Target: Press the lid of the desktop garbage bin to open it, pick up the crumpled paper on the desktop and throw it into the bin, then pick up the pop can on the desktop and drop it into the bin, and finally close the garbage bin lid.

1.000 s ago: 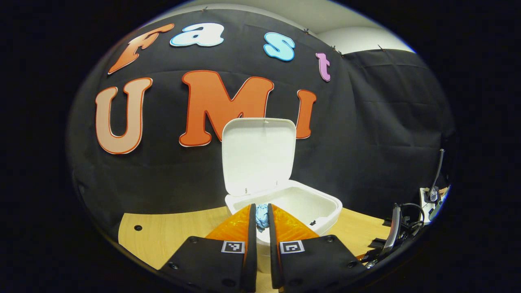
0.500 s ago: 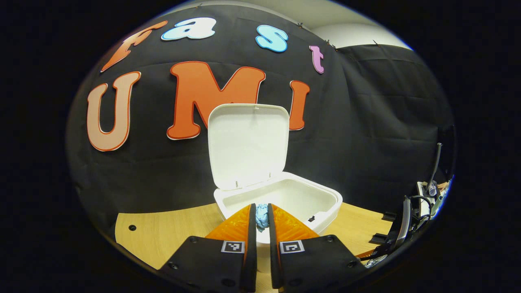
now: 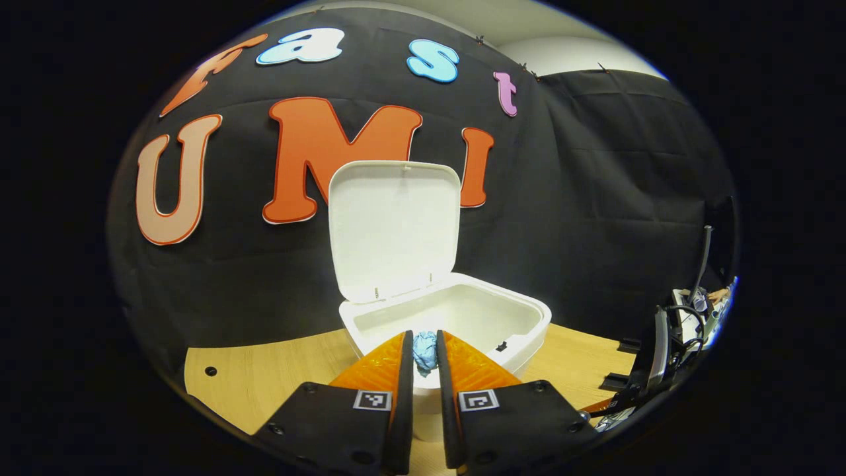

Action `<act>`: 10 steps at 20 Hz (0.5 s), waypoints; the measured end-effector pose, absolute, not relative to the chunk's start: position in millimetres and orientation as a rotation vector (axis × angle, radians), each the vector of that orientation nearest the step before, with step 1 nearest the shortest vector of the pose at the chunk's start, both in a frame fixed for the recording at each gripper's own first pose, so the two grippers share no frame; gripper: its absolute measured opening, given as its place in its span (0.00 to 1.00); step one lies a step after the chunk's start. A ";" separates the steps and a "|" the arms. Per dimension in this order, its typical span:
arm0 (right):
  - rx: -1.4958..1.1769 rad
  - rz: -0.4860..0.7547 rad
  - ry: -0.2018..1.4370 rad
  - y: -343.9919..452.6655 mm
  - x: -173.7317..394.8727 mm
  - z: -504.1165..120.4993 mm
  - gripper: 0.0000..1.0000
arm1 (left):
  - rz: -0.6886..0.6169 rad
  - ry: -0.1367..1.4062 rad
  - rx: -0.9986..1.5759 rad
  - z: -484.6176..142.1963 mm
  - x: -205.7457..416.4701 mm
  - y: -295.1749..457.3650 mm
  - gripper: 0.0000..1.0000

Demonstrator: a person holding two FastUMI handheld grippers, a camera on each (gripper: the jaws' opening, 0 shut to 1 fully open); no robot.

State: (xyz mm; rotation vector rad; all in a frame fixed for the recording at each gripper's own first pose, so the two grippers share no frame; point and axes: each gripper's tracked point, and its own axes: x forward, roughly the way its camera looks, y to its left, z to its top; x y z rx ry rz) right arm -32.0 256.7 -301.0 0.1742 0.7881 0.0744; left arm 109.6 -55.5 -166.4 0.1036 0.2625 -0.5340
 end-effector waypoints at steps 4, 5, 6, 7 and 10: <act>0.182 0.047 0.736 242.8 -18.4 -276.0 0.80 | -0.536 0.249 0.114 -164.6 111.1 -54.1 0.27; 0.179 0.038 0.716 237.1 -12.6 -267.1 0.80 | -0.532 0.248 0.114 -163.7 111.6 -53.1 0.28; 0.174 0.028 0.695 230.5 -9.4 -256.5 0.80 | -0.531 0.248 0.111 -163.8 110.6 -53.0 0.29; 0.167 0.020 0.672 224.0 -3.8 -246.1 0.80 | -0.531 0.250 0.107 -163.1 107.6 -52.0 0.32; 0.138 -0.008 0.607 203.9 8.2 -215.0 0.80 | -0.525 0.254 0.095 -164.6 108.6 -52.9 0.50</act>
